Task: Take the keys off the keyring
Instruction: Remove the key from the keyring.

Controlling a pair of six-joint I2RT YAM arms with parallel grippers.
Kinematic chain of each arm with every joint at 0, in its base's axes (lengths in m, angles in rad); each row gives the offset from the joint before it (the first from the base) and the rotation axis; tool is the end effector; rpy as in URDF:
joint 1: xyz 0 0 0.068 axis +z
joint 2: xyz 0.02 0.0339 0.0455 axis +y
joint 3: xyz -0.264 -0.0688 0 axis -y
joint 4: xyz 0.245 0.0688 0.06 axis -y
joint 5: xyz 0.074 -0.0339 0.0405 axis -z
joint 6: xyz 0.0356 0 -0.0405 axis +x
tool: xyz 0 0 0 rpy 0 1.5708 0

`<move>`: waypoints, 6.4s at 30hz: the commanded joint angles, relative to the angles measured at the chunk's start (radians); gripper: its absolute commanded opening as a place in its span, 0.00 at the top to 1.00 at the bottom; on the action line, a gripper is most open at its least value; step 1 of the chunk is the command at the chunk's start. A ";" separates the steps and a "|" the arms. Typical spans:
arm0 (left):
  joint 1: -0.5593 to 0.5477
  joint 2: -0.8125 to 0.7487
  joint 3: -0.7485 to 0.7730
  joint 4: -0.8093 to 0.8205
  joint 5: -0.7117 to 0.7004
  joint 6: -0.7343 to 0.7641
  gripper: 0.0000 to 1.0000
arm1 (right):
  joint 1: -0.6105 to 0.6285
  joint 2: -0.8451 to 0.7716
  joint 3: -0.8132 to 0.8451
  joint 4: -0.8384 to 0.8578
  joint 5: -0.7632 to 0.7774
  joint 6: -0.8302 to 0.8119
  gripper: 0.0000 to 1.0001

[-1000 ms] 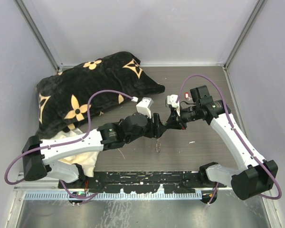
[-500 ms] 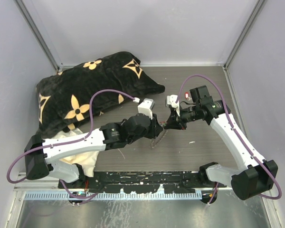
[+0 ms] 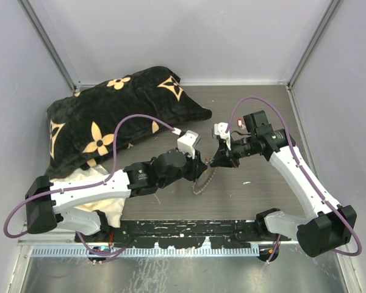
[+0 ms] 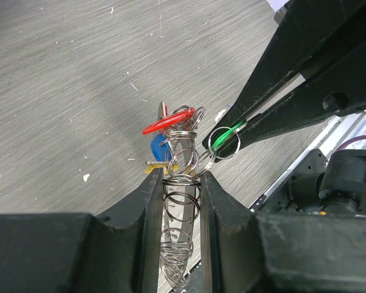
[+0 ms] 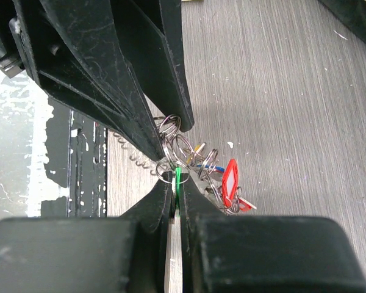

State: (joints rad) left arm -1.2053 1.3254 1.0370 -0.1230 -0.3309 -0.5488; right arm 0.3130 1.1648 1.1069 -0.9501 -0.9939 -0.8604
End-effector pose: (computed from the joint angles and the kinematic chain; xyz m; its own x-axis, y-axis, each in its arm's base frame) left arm 0.1203 -0.2821 0.3144 -0.5272 -0.0028 -0.8497 0.5882 0.7205 -0.3673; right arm 0.1941 0.0942 0.3228 -0.0749 -0.4588 -0.8854 -0.9970 0.0512 0.0578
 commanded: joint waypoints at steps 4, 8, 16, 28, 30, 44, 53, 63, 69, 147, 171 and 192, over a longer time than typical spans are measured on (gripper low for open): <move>0.011 -0.082 -0.071 0.134 0.051 0.162 1.00 | -0.002 -0.033 -0.001 -0.003 -0.056 -0.049 0.99; 0.037 -0.086 -0.103 0.191 0.120 0.176 1.00 | -0.001 -0.034 -0.009 -0.020 -0.065 -0.084 0.99; 0.094 -0.103 -0.170 0.287 0.254 0.249 1.00 | 0.001 -0.033 -0.028 -0.029 -0.065 -0.124 0.99; 0.154 -0.081 -0.215 0.351 0.389 0.300 1.00 | 0.009 -0.005 -0.069 0.033 -0.053 -0.109 0.98; 0.157 -0.076 -0.221 0.363 0.390 0.307 1.00 | 0.009 -0.001 -0.075 0.054 -0.045 -0.092 0.98; 0.166 -0.067 -0.282 0.513 0.392 0.316 1.00 | 0.018 0.014 -0.102 0.101 -0.055 -0.050 0.97; 0.183 -0.063 -0.300 0.599 0.423 0.235 1.00 | 0.018 -0.005 -0.127 0.138 -0.060 -0.024 0.93; 0.184 -0.064 -0.308 0.594 0.430 0.238 1.00 | 0.017 -0.016 -0.136 0.180 -0.037 0.022 0.93; 0.186 -0.063 -0.321 0.597 0.445 0.223 1.00 | 0.016 -0.019 -0.132 0.194 -0.018 0.050 0.92; 0.205 -0.094 -0.286 0.502 0.644 0.263 1.00 | 0.128 -0.007 -0.168 0.228 0.010 0.014 0.79; 0.239 -0.202 -0.417 0.513 0.581 0.154 0.88 | 0.078 -0.024 -0.119 0.197 -0.067 0.026 0.99; 0.254 -0.338 -0.500 0.551 0.589 0.092 0.45 | 0.079 -0.011 -0.142 0.227 -0.069 0.033 0.99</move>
State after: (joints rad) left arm -0.9600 1.0386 0.5449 0.3676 0.2764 -0.4557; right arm 0.3931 1.1694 0.9501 -0.7486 -1.0359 -0.8303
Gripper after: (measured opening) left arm 0.543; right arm 0.033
